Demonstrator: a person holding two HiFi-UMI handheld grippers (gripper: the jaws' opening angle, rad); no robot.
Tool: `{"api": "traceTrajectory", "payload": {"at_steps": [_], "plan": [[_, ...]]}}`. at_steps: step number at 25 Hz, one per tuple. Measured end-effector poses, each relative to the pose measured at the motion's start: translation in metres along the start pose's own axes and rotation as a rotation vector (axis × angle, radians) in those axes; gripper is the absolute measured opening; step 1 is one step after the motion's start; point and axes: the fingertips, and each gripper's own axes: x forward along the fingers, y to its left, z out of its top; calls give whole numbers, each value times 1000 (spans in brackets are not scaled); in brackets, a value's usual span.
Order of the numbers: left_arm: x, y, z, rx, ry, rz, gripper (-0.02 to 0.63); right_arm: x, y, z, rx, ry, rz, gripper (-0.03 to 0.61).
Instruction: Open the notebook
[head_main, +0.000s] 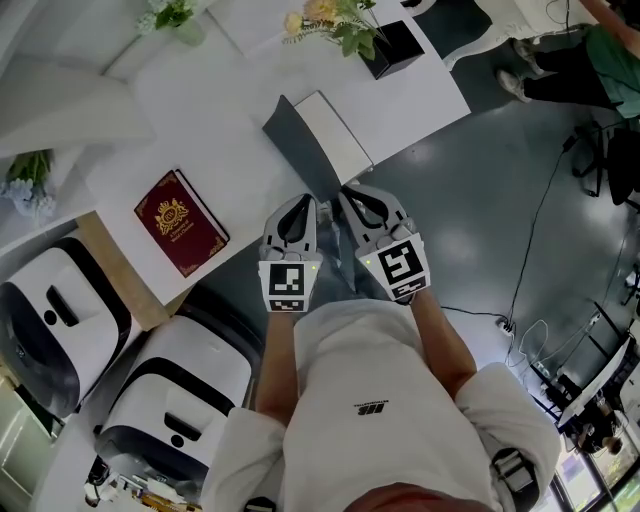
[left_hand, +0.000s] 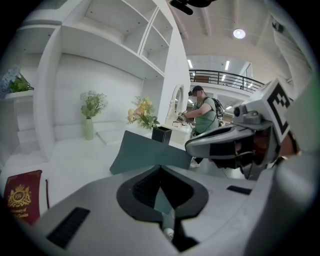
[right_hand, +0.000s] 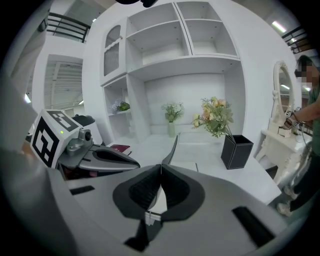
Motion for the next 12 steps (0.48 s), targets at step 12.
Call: {"api": "traceTrajectory", "payload": {"at_steps": [12], "plan": [[-19, 11, -4, -16, -13, 40, 0, 1, 22, 9, -43, -7, 36, 0]]}}
